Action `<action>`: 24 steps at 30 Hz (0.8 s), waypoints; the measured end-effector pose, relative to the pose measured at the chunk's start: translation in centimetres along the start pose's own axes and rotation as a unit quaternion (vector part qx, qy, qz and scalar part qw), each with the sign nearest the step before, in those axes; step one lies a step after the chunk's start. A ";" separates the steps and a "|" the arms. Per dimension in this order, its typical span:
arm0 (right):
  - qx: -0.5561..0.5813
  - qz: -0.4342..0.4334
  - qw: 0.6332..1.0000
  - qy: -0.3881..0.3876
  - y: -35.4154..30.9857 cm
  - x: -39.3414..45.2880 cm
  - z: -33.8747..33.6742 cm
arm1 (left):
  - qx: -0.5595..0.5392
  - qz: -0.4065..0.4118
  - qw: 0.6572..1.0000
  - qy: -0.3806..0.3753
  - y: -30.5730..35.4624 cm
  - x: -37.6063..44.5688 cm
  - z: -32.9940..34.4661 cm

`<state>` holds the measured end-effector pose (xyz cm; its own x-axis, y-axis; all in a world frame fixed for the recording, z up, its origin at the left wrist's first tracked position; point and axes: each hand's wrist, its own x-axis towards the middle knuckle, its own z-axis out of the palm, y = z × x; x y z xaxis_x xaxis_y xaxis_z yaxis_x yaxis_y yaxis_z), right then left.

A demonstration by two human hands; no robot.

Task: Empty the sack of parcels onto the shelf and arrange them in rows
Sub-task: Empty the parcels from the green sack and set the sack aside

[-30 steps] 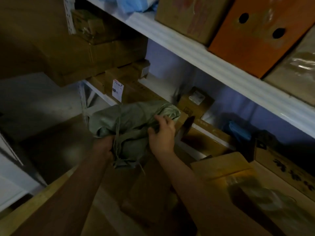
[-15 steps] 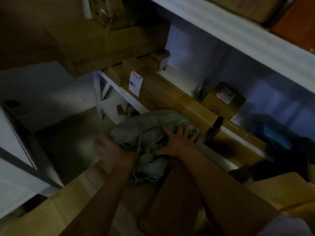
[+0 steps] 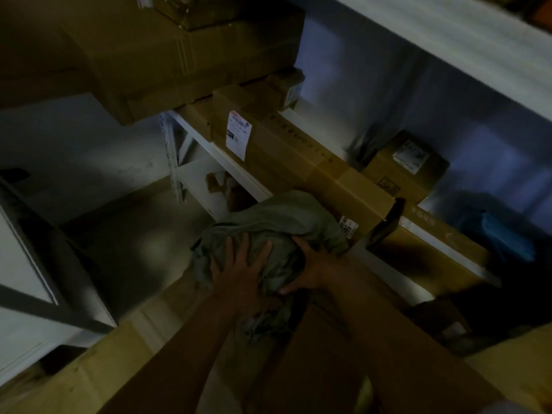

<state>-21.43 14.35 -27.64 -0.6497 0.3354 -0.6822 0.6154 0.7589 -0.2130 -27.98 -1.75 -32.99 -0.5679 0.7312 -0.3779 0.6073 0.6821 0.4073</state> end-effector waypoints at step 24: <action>-0.050 0.057 0.981 0.181 -4.4 -10.8 -3.3 | 0.055 0.016 0.997 -0.056 3.4 -3.8 -6.9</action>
<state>-18.65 9.25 -17.02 -0.7061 0.5834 -0.4012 0.6583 0.7497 -0.0684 -27.64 -2.20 -24.45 -0.4859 0.7439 -0.4589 0.6847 0.6502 0.3292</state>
